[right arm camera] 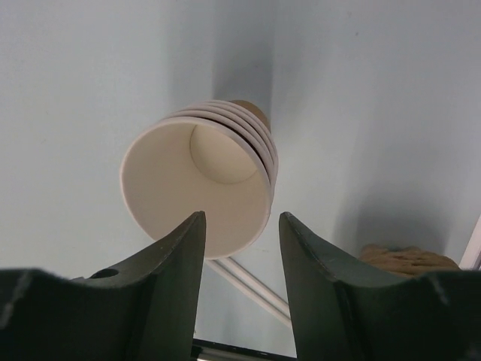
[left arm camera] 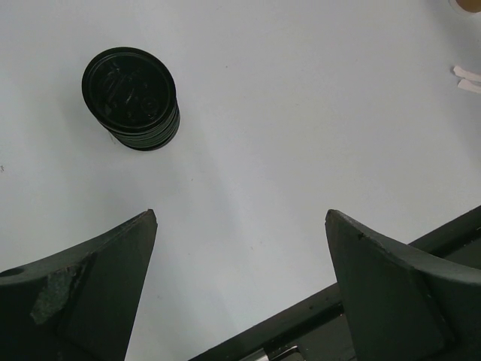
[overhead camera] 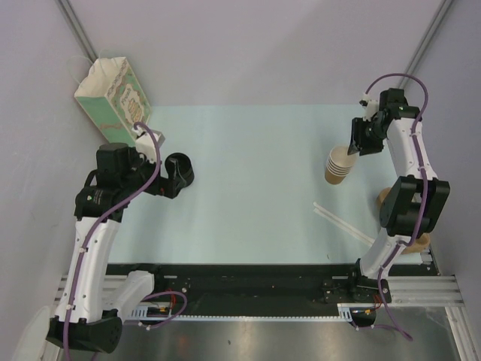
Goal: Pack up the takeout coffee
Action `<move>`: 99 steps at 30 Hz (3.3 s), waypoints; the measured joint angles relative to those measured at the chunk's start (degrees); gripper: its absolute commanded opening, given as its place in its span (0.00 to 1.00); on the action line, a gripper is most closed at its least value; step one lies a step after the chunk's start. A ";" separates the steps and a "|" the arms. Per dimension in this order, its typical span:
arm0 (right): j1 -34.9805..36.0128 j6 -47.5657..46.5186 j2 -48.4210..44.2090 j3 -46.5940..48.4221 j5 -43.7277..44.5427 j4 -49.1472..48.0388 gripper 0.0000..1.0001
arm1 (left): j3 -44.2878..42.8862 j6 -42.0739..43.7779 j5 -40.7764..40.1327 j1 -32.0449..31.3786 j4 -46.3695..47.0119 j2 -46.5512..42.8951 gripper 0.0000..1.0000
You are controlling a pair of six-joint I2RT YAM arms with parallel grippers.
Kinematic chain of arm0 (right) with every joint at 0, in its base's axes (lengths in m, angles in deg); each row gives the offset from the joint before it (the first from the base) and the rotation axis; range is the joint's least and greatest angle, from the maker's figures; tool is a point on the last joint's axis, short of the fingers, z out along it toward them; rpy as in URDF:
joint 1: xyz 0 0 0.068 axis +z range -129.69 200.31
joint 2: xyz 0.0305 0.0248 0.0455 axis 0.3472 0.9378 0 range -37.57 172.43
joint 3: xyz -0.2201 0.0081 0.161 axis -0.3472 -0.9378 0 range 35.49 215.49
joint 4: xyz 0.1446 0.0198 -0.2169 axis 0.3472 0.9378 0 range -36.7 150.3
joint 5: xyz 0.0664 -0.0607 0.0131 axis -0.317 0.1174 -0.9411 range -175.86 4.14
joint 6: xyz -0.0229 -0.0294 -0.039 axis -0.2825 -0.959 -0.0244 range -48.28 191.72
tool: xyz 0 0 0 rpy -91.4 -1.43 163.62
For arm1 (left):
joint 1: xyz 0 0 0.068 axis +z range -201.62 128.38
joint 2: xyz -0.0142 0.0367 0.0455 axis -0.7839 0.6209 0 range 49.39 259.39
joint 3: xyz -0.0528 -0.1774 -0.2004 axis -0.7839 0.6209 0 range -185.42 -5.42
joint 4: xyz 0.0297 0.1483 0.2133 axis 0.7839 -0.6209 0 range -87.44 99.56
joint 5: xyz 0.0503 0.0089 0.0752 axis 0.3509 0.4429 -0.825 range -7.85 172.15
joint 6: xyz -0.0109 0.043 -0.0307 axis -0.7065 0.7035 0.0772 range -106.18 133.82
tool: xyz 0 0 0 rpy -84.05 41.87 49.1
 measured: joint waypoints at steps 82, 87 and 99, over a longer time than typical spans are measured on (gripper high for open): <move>40.83 -4.15 2.67 -2.97 -15.78 -0.20 0.00 | -0.76 -1.44 8.96 7.89 1.75 0.63 1.00; 47.87 -4.15 5.20 -5.64 -12.07 -3.67 0.00 | 0.87 -1.53 12.63 10.75 2.23 2.75 1.00; 50.10 -4.11 7.32 -6.97 -6.84 -8.98 0.05 | 2.51 -2.23 16.55 12.44 3.39 3.37 1.00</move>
